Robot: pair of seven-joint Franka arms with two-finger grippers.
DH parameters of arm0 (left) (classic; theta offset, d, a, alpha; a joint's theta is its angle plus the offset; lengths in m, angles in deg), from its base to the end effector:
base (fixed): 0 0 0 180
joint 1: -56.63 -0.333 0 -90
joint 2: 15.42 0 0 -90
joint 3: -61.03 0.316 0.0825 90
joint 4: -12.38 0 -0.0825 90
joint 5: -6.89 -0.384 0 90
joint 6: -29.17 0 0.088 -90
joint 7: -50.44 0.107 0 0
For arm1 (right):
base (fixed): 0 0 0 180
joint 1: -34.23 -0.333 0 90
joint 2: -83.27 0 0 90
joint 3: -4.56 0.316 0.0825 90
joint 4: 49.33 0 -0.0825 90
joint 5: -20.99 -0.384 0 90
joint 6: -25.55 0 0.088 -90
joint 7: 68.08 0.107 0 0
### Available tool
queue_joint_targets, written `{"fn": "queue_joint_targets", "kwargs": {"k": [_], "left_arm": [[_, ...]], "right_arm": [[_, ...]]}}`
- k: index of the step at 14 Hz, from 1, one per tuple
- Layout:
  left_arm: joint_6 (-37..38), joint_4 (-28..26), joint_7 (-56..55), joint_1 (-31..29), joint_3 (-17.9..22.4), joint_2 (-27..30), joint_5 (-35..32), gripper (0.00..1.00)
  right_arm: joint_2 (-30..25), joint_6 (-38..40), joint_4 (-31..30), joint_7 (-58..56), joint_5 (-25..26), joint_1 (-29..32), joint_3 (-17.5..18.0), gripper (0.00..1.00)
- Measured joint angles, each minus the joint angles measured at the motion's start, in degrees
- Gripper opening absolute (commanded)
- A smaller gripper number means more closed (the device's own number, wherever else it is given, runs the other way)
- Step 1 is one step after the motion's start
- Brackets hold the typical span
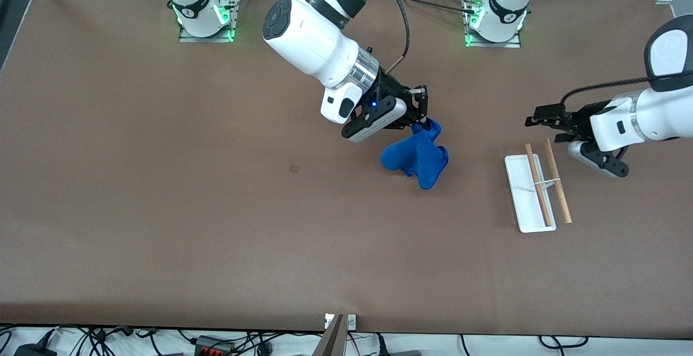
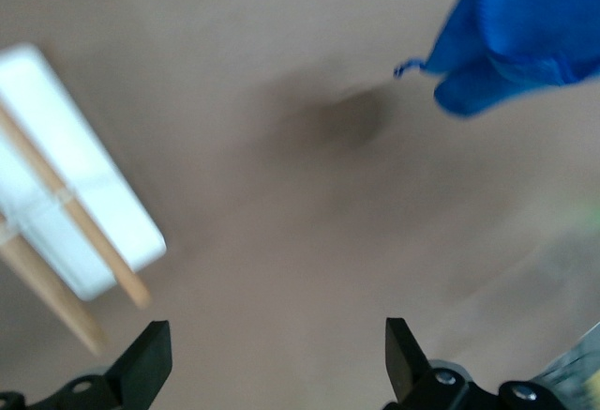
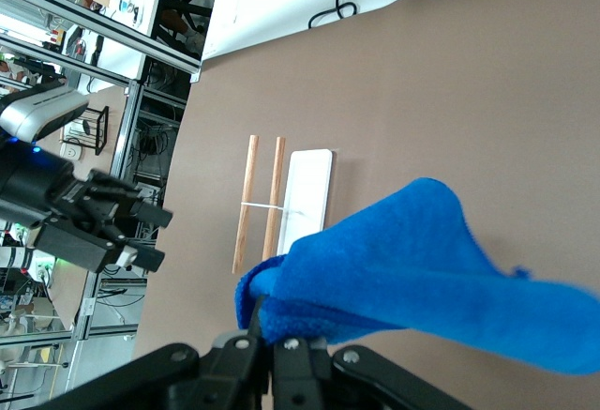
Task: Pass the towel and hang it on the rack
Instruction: 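Hold the towel with the right gripper while the left gripper reaches it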
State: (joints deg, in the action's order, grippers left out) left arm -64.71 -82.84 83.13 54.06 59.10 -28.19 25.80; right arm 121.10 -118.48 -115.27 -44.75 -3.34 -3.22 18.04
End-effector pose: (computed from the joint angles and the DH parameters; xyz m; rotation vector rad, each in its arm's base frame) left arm 0.6023 -0.0245 0.4631 2.6628 -0.6740 -0.1929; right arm 0.5448 0.5665 0.5035 -2.3120 -0.1433 -0.3300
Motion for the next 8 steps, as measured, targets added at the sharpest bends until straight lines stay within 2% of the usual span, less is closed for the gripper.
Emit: {"fn": "queue_joint_targets", "kwargs": {"k": [2, 5, 8], "left_arm": [[-2.1, 0.0, 12.7, 0.1, -0.2, -1.2, 1.2, 1.00], [-3.7, 0.0, 30.9, -0.2, -0.2, -4.5, 6.8, 1.00], [-4.2, -0.1, 43.5, -0.2, -0.5, -6.8, 10.8, 1.00]], "right_arm": [[0.0, 0.0, 0.0, 0.0, 0.0, -0.2, 0.0, 0.00], [0.1, -0.8, 0.0, 0.0, 0.0, -0.2, 0.0, 0.00], [0.3, -1.8, 0.0, 0.0, 0.0, -0.3, 0.0, 0.00]]}}
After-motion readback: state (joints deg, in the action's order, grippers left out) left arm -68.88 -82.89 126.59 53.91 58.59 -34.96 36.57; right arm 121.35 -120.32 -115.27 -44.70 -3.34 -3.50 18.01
